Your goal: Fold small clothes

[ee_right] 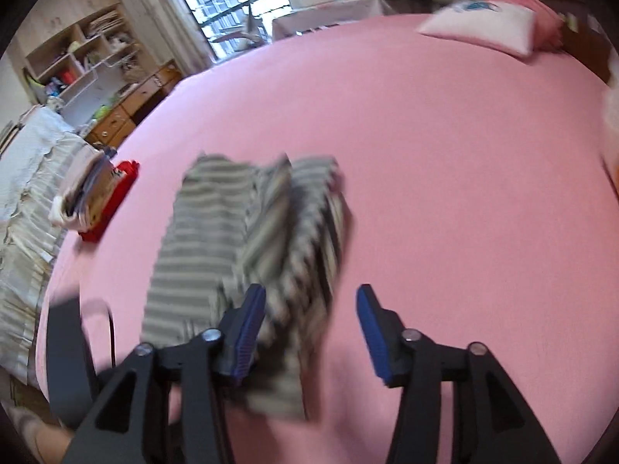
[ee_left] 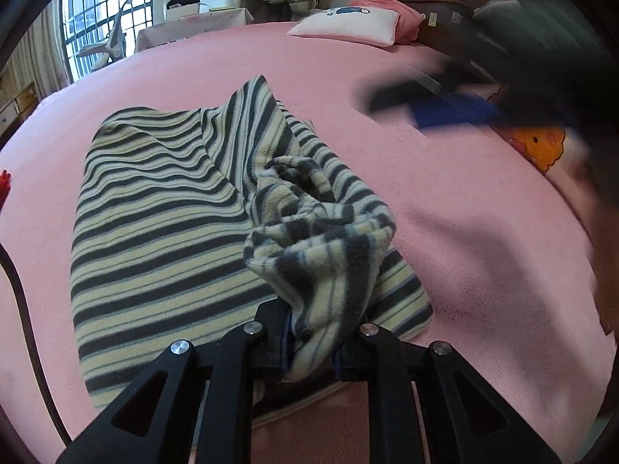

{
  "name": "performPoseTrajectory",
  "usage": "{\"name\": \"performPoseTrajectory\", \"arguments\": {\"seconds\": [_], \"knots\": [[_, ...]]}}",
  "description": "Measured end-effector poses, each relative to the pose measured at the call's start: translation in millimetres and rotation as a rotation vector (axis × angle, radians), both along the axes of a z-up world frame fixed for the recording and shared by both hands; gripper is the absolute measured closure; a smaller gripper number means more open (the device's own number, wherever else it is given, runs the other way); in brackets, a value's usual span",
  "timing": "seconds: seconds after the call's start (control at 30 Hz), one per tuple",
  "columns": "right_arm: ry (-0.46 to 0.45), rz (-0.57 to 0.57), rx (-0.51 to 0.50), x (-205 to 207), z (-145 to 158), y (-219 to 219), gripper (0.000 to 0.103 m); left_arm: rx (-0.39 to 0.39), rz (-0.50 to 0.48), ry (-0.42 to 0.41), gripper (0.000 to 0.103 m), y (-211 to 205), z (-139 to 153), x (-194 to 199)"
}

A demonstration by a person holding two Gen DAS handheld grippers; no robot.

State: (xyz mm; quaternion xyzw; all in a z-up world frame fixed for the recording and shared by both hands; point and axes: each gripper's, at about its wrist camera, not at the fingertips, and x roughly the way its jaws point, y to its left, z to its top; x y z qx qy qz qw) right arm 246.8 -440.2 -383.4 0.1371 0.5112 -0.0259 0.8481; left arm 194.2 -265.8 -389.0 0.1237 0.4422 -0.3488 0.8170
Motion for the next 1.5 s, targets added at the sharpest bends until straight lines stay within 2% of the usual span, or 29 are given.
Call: {"name": "performPoseTrajectory", "arguments": {"seconds": [0.07,0.17,0.3,0.33,0.37,0.4,0.57,0.7,0.77,0.83,0.87,0.93,1.03,1.17,1.5], "knots": [[0.011,0.031,0.039,38,-7,-4,0.048,0.001,0.01,0.005,0.089,1,2,-1],[0.076,0.046,0.081,79,-28,-9,0.048,-0.005,0.027,0.023,0.085,-6,5,2],[0.138,0.08,0.081,115,-54,0,0.048,-0.021,0.04,0.055,0.077,-7,6,5],[0.146,0.086,0.077,118,-59,4,0.053,-0.022,0.043,0.06,0.076,-8,7,4],[0.148,0.099,0.065,122,-64,6,0.08,-0.025,0.049,0.069,0.076,-8,7,5],[0.157,0.121,0.061,126,-68,7,0.097,-0.024,0.053,0.074,0.076,-9,8,5],[0.157,0.182,-0.069,126,-69,13,0.097,-0.056,0.087,0.122,0.075,-7,7,10],[0.201,0.131,-0.073,126,-86,1,0.092,-0.054,0.091,0.135,0.069,-9,1,11],[0.186,0.113,-0.064,120,-85,-3,0.088,-0.072,0.093,0.158,0.063,-11,3,17],[0.172,0.1,-0.072,115,-81,-4,0.086,-0.083,0.105,0.181,0.062,-7,5,20],[0.17,0.097,-0.09,112,-79,-3,0.081,-0.088,0.112,0.191,0.062,-4,6,22],[0.174,0.097,-0.137,108,-78,-1,0.079,-0.094,0.124,0.214,0.061,1,11,26],[0.179,0.097,-0.16,102,-75,-2,0.079,-0.1,0.149,0.251,0.05,8,17,24],[0.175,0.084,-0.172,91,-67,-9,0.079,-0.106,0.173,0.269,0.049,20,23,27],[0.175,0.083,-0.218,82,-61,-7,0.079,-0.104,0.175,0.277,0.049,17,22,24]]}}
